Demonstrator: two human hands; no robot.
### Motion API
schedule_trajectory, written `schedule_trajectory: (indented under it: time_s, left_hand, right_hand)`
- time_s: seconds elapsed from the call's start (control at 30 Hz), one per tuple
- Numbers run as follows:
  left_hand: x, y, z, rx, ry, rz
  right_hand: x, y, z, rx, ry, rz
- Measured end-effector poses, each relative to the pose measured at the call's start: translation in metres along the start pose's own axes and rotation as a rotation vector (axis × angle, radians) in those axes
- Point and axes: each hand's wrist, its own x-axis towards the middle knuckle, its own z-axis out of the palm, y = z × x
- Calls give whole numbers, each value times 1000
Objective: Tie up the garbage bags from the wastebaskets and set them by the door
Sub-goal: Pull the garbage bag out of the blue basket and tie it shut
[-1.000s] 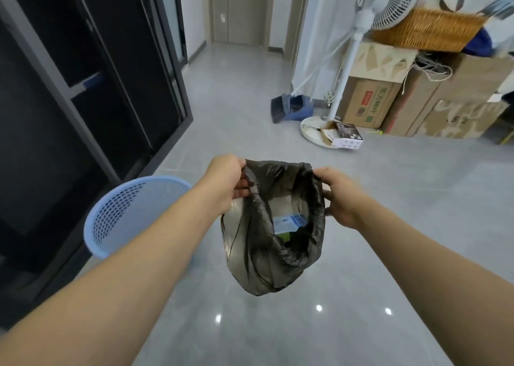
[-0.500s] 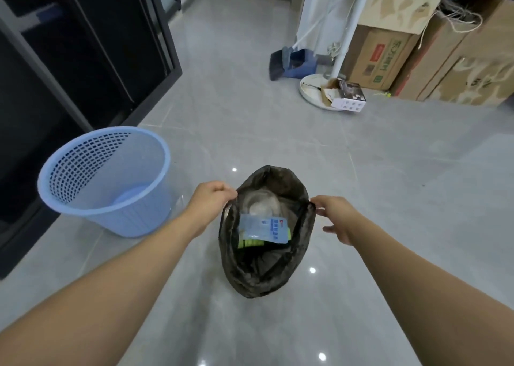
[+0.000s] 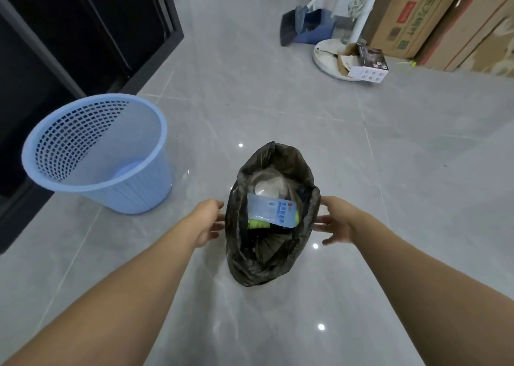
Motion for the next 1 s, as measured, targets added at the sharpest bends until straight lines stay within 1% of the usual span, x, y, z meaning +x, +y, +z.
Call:
schedule_trajectory:
  time_s: [0.13, 0.23, 0.4, 0.57, 0.63, 0.7, 0.77, 0.83, 0.93, 1.0]
  left_hand:
    - [-3, 2, 5, 115, -71, -19]
    - [-9, 3, 7, 117, -102, -24]
    - [-14, 3, -3, 157, -104, 1]
    - [-23, 9, -16, 58, -91, 20]
    - [-28, 8, -17, 9, -82, 30]
    - [-33, 5, -16, -27, -72, 24]
    - [-39, 4, -16, -39, -72, 30]
    - [-47, 8, -18, 12, -63, 50]
    - [-61, 22, -29, 156, 79, 167]
    - [-69, 35, -39, 80, 115, 207]
  right_hand:
    - [5, 0, 2, -37, -42, 18]
    - [5, 0, 4, -36, -66, 20]
    - [0, 2, 6, -1, -66, 36]
    - [-10, 7, 21, -157, -128, 89]
    - [-17, 4, 29, -178, -169, 74]
    - [-21, -1, 34, -199, -170, 31]
    - [-22, -4, 37, -213, -144, 4]
    - [-23, -7, 35, -217, -90, -2]
    - [-31, -17, 22, -200, 69, -18]
    - [-37, -28, 9, -168, 152, -44]
